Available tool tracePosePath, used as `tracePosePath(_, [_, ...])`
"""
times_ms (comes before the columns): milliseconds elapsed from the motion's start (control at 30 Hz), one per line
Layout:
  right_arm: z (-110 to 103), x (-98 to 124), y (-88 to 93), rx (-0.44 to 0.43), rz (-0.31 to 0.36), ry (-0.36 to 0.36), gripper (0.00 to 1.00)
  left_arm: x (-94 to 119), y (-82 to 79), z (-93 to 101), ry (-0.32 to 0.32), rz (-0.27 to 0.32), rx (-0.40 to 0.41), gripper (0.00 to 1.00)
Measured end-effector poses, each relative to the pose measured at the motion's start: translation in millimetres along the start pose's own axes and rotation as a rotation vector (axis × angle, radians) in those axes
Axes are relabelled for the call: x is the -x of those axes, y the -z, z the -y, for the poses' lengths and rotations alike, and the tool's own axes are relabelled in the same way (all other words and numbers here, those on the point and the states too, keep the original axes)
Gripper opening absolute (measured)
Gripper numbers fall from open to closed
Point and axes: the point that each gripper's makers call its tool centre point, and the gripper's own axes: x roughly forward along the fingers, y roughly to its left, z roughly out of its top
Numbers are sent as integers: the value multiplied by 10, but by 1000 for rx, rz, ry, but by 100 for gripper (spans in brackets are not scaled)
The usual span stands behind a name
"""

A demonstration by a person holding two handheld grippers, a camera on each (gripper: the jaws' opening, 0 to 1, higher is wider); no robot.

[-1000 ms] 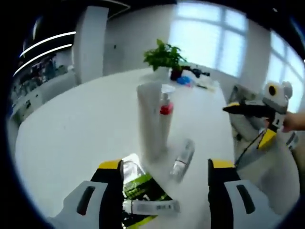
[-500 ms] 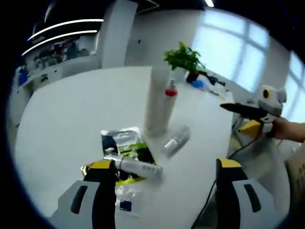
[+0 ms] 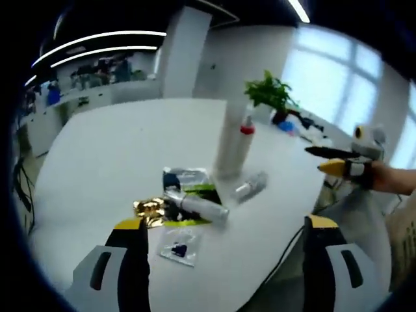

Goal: Arrange the skincare products in the storage area until every visible bottle or jar stands upright without overlapping.

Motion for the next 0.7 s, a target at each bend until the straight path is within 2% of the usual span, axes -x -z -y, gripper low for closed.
tracePosePath(133, [-37, -5, 1, 7, -5, -15, 87, 119, 47, -42, -43, 14, 19, 97])
tracePosePath(400, [-67, 4, 6, 2, -9, -31, 86, 326, 95, -24, -84, 40, 63, 97])
tracePosePath(700, [-77, 3, 13, -10, -11, -41, 86, 417, 84, 52, -117, 58, 28, 97])
